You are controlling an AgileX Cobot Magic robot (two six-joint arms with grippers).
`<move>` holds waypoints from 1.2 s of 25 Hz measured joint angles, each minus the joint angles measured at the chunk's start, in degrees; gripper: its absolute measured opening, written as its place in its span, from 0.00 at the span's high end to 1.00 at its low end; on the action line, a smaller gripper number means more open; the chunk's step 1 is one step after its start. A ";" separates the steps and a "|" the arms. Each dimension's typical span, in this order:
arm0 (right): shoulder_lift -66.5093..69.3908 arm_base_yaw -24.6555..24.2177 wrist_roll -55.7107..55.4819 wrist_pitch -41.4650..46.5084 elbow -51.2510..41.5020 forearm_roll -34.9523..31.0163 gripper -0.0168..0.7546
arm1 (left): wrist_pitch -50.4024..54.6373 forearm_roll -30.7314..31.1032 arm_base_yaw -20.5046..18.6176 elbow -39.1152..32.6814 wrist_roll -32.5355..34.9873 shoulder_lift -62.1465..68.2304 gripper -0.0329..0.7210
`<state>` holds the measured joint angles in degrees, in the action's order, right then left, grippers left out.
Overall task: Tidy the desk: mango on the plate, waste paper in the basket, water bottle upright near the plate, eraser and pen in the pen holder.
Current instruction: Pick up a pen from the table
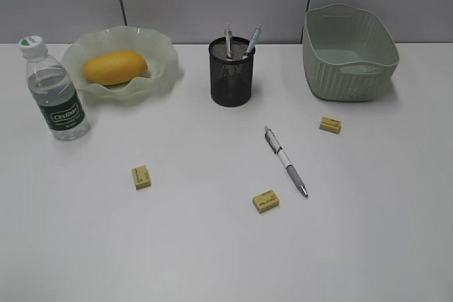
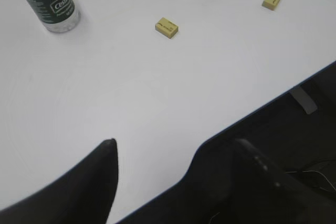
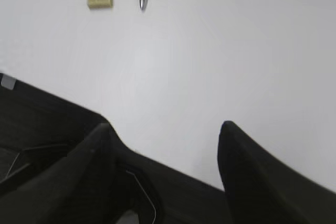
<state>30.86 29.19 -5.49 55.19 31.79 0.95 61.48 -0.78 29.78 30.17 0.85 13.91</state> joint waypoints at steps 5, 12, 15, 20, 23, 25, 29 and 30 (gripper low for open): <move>7.33 0.00 0.00 -4.44 4.65 2.86 0.34 | 0.00 0.00 0.00 0.00 0.00 0.00 0.29; 26.21 0.00 0.00 -8.72 11.91 4.21 0.34 | -0.20 0.00 0.00 0.00 0.00 0.00 0.30; 35.00 0.00 0.00 -9.06 15.90 3.77 0.34 | -0.35 0.00 0.00 0.00 0.00 0.00 0.31; 47.68 0.00 0.00 -9.06 23.27 2.59 0.34 | -0.35 0.00 0.00 0.00 0.00 0.00 0.31; 53.71 0.00 0.19 -9.06 27.42 1.82 0.34 | -0.35 0.00 0.00 0.00 0.00 0.00 0.31; 57.22 0.00 0.93 -9.06 29.83 1.00 0.34 | -0.35 0.00 0.00 0.00 0.00 0.00 0.31; 63.20 0.00 2.22 -8.87 34.21 -0.15 0.34 | -0.35 0.00 0.00 0.00 0.00 0.00 0.31; 64.47 0.00 2.34 -8.63 35.29 -0.15 0.34 | -0.35 0.00 0.00 0.00 0.00 0.00 0.31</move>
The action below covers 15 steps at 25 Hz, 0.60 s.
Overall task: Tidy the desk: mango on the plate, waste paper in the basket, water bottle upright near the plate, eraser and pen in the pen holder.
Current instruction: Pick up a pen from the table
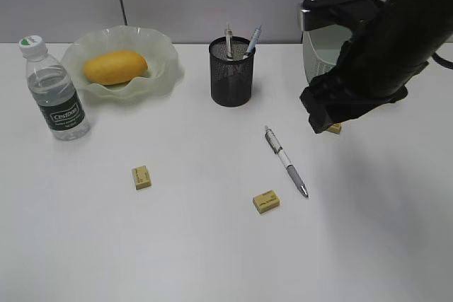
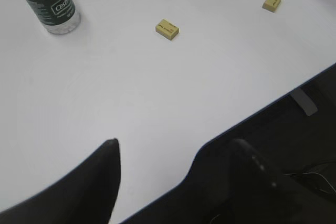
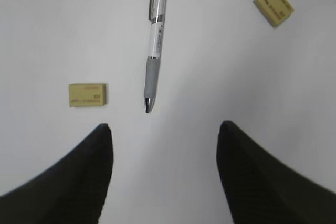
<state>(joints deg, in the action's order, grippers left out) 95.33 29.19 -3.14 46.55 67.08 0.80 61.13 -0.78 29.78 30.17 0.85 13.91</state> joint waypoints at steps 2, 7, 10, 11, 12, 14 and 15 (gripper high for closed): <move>3.00 0.00 0.17 0.57 1.88 -0.05 0.34 | 0.00 0.00 0.00 0.00 0.00 0.00 0.31; 10.06 0.00 0.22 3.02 6.62 -0.16 0.34 | 0.00 0.00 0.00 0.00 0.00 0.00 0.31; 14.48 0.00 0.22 5.29 10.08 -0.80 0.34 | 0.00 0.00 0.00 0.00 0.00 0.00 0.31; 15.96 0.00 0.22 5.83 11.13 -0.80 0.34 | 0.00 0.00 0.00 0.00 0.00 0.00 0.31; 17.36 0.00 0.22 6.16 11.90 -0.80 0.34 | 0.00 0.00 0.00 0.00 0.00 0.00 0.31; 19.60 0.00 0.22 6.55 13.50 -1.68 0.34 | 0.00 0.00 0.00 0.00 0.00 0.00 0.31; 20.66 0.00 0.22 6.61 14.07 -2.08 0.34 | 0.00 0.00 0.00 0.00 0.00 0.00 0.31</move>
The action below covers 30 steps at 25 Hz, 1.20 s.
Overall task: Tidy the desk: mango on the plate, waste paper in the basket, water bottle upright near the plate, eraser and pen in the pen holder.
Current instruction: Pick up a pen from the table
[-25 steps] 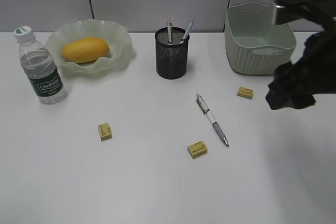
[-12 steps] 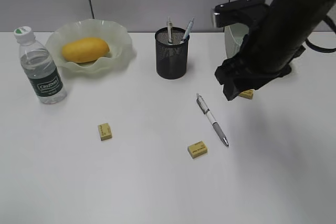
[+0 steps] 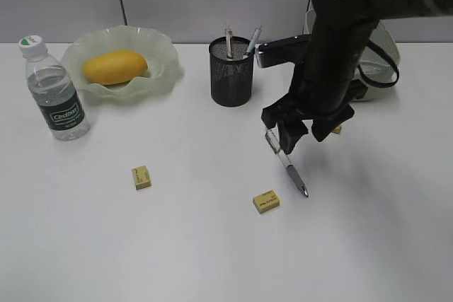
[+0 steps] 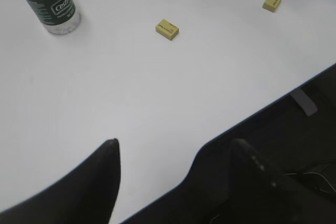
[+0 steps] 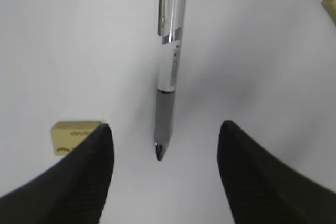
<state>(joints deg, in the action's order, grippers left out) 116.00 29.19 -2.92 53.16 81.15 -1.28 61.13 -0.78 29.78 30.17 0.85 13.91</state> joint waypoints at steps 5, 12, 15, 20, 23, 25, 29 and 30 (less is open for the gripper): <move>4.57 0.00 0.00 0.08 2.75 -2.03 0.34 | 0.00 0.00 0.00 0.00 0.00 0.00 0.31; 8.75 0.00 0.00 0.00 5.68 -2.41 0.42 | 0.00 0.00 0.00 0.00 0.00 0.00 0.31; 10.02 0.00 0.00 0.01 6.37 -2.41 0.43 | 0.00 0.00 0.00 0.00 0.00 0.00 0.31; 12.51 0.00 0.00 -0.22 7.10 -2.30 0.46 | 0.00 0.00 0.00 0.00 0.00 0.00 0.31; 12.79 0.00 0.00 -1.22 7.10 -1.99 0.50 | 0.00 0.00 0.00 0.00 0.00 0.00 0.31; 12.79 0.00 0.00 -2.17 7.10 -1.65 0.55 | 0.00 0.00 0.00 0.00 0.00 0.00 0.31; 12.79 0.00 -1.03 -2.66 7.10 0.75 0.69 | 0.00 0.00 0.00 0.00 0.00 0.00 0.31; 12.79 0.00 -1.16 -2.66 7.10 0.80 0.71 | 0.00 0.00 0.00 0.00 0.00 0.00 0.31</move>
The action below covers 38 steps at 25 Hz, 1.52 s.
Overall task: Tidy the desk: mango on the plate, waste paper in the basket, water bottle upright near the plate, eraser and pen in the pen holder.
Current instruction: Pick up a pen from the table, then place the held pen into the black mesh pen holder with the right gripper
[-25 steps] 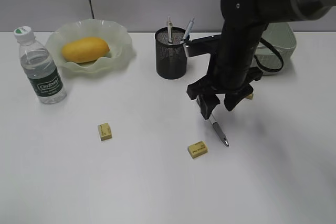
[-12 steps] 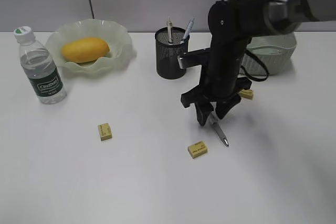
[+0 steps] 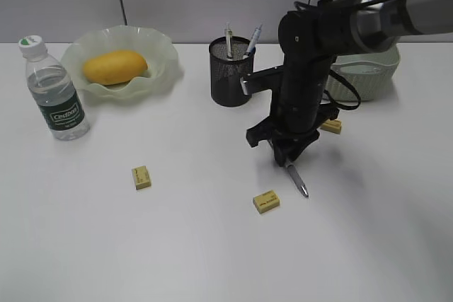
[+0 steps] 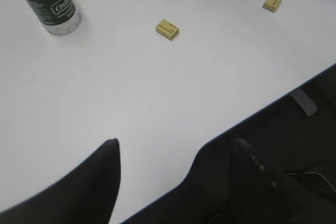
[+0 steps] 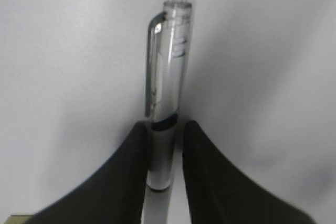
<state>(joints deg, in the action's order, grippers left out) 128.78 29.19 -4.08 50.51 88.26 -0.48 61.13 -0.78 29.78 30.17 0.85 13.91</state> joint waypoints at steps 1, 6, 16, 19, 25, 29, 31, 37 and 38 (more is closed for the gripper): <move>0.00 0.00 -0.12 0.00 0.00 0.48 0.72 | 0.00 0.00 0.00 0.00 0.00 0.00 0.31; 0.66 0.00 -0.17 0.09 0.31 0.48 0.73 | 0.00 0.00 0.00 0.00 0.00 0.00 0.31; 1.81 -0.05 0.19 2.60 2.58 0.48 0.82 | 0.00 0.00 0.00 0.00 0.00 0.00 0.31; 2.73 -0.05 1.01 4.32 5.35 0.48 0.82 | 0.00 0.00 0.00 0.00 0.00 0.00 0.31; 1.49 -0.05 1.51 7.97 12.24 0.17 0.82 | 0.00 0.00 0.00 0.00 0.00 0.00 0.31; -2.64 -0.05 1.55 7.68 16.08 0.00 0.82 | 0.00 0.00 0.00 0.00 0.00 0.00 0.31; -4.73 0.00 1.57 5.54 17.83 0.00 0.82 | 0.00 0.00 0.00 0.00 0.00 0.00 0.31; -9.04 0.00 1.62 -10.72 19.01 -0.17 0.82 | 0.00 0.00 0.00 0.00 0.00 0.00 0.31; -9.12 0.00 1.62 -13.55 19.01 -0.21 0.82 | 0.00 0.00 0.00 0.00 0.00 0.00 0.31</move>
<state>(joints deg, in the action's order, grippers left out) 119.66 29.19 -2.47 36.95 107.27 -0.69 61.13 -0.78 29.78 30.17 0.85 13.91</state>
